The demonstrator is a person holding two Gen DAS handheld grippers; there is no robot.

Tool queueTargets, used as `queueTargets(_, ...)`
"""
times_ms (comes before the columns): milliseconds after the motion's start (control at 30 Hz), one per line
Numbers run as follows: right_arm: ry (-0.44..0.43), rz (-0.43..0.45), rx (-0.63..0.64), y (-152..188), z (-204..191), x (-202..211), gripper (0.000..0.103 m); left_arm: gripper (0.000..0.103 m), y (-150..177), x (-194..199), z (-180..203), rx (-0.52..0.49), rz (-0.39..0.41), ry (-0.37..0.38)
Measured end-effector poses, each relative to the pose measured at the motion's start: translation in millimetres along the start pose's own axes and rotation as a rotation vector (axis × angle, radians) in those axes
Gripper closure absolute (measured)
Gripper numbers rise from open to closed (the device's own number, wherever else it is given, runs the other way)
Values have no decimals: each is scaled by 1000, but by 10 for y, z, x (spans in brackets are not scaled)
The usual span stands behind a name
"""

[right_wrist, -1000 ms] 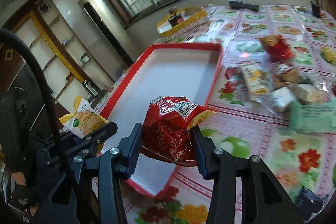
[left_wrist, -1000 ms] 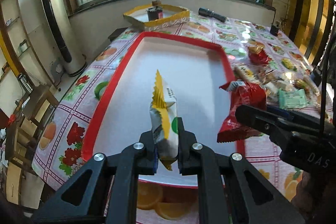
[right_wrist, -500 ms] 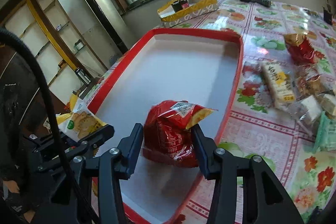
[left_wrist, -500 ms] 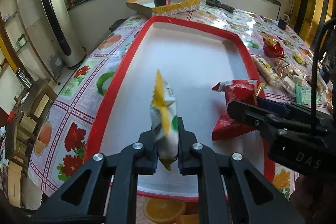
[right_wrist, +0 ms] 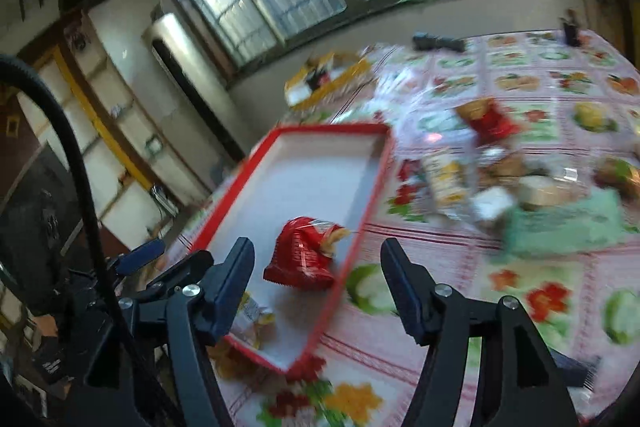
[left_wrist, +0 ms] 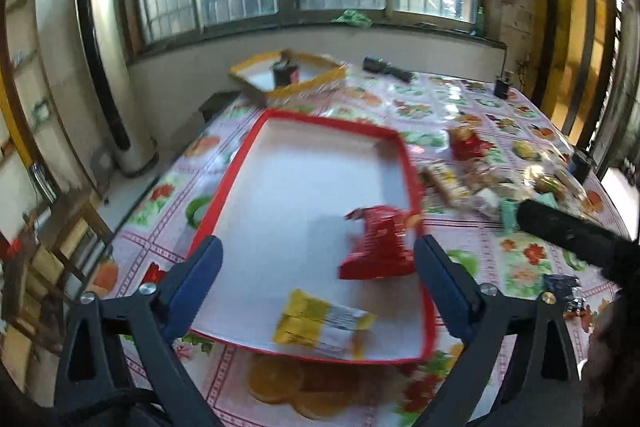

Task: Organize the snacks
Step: 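Carry both packets over the red-rimmed tray and open both tools to drop them, then grasp the dark navy packet with the left tool while the right grasps the clear twist-snack bag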

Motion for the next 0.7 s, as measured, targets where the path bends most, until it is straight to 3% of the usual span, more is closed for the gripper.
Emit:
queueTargets(133,29,39,-43,9,304,488,29,3,-7,197,423,-21,14,117)
queueTargets(233,139,61,-54,77,640,802,28,2,44,269,830,-73,-1,211)
queueTargets(333,182,58,-99,126,927,954,28,2,154,238,1320,-116,-85,377)
queueTargets(433,192,66,-172,137,1174,1033,28,2,275,134,1729,-146,-174,493)
queueTargets(600,199,60,-225,84,1461,1073,29,2,464,-92,2184,-224,-253,545)
queueTargets(700,211,64,-264,78,1606,1114,29,2,478,-199,2383,-277,-244,592)
Point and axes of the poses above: each gripper's, at about its wrist camera, not at the fingertips, and x roughly against the way its jaws point, z to its right, y to its underside, the point moved 4 cm from there along -x, roughly the way its jaws point, and after that the axes turned 4 degrees about z, right-handed, at the moved point
